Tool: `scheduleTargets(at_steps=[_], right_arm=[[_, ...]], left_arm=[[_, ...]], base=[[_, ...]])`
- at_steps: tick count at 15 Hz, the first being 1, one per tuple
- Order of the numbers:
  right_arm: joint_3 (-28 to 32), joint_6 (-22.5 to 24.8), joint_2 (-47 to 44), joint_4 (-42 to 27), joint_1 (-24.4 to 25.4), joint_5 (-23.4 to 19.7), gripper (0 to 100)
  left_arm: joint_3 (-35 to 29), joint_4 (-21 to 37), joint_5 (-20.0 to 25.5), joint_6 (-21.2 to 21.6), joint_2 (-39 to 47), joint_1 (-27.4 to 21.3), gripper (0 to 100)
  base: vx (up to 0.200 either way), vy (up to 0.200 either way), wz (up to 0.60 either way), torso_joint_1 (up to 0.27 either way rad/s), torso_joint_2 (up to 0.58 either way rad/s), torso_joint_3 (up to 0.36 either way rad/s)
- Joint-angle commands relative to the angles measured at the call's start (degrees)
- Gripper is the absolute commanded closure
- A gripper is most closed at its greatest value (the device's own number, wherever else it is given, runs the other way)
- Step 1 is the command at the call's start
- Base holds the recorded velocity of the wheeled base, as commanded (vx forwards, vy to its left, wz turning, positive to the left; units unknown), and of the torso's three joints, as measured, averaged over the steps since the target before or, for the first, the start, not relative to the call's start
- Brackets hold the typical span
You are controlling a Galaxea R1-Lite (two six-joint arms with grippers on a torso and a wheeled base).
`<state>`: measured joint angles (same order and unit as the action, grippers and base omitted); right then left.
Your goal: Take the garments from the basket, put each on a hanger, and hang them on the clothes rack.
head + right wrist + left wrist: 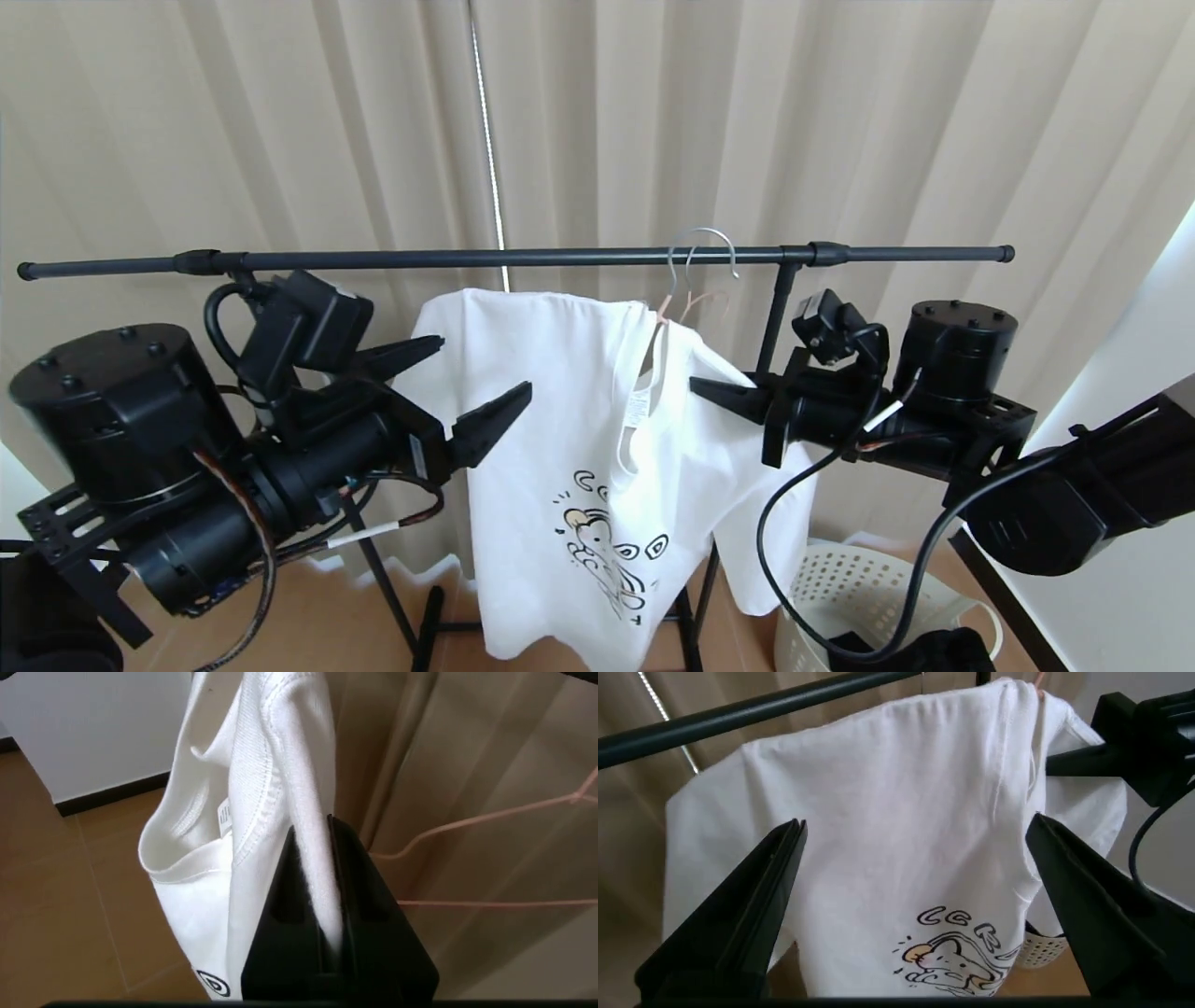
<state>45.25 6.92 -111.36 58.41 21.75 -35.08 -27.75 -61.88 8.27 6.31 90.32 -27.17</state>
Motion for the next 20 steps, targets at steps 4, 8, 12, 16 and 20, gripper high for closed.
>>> scheduleTargets(at_steps=[4, 8, 12, 16, 20], right_arm=[[-2.6, 2.6, 0.5, 1.8, -2.7, -5.9, 100], [-3.2, 2.5, 0.6, 3.7, -3.1, -6.7, 100], [-3.6, 2.6, 1.0, 3.8, -3.0, -6.7, 100], [-3.6, 2.6, 1.0, 3.8, -3.0, -6.7, 100], [-3.4, 2.5, 0.9, 3.8, -3.0, -6.7, 100]], left_arm=[[0.3, -0.2, 18.3, -0.4, 2.4, 17.5, 0], [-1.6, -0.6, 19.5, -0.5, 10.2, 20.2, 0], [-4.4, -0.6, 17.6, -0.8, 16.4, 20.7, 0], [-5.8, -0.6, 15.9, -1.5, 18.0, 21.8, 100], [-6.3, -0.6, 15.9, -1.4, 17.9, 22.3, 100]], base=[[0.0, 0.0, 0.0, 0.0, 0.0, 0.0], [0.0, 0.0, 0.0, 0.0, 0.0, 0.0], [0.0, 0.0, 0.0, 0.0, 0.0, 0.0], [0.0, 0.0, 0.0, 0.0, 0.0, 0.0], [0.0, 0.0, 0.0, 0.0, 0.0, 0.0]])
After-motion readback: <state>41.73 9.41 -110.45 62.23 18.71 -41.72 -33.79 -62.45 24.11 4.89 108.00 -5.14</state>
